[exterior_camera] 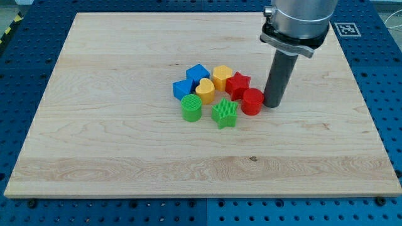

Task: Slide the red circle towards group of blocks

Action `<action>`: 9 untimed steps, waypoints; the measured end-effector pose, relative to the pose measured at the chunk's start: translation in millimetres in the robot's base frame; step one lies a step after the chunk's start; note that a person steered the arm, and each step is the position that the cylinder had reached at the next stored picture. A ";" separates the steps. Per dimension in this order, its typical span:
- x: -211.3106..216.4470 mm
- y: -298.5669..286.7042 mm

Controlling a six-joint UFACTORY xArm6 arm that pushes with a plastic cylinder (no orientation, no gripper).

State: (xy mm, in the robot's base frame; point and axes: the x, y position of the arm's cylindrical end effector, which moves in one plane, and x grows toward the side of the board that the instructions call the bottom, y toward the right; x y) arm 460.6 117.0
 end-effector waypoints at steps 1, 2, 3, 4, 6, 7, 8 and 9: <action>0.0 -9.5; 2.9 4.5; 16.8 8.7; 20.9 -1.0; 21.5 -33.5; 21.5 -45.3; 21.5 -56.5; 26.5 -49.2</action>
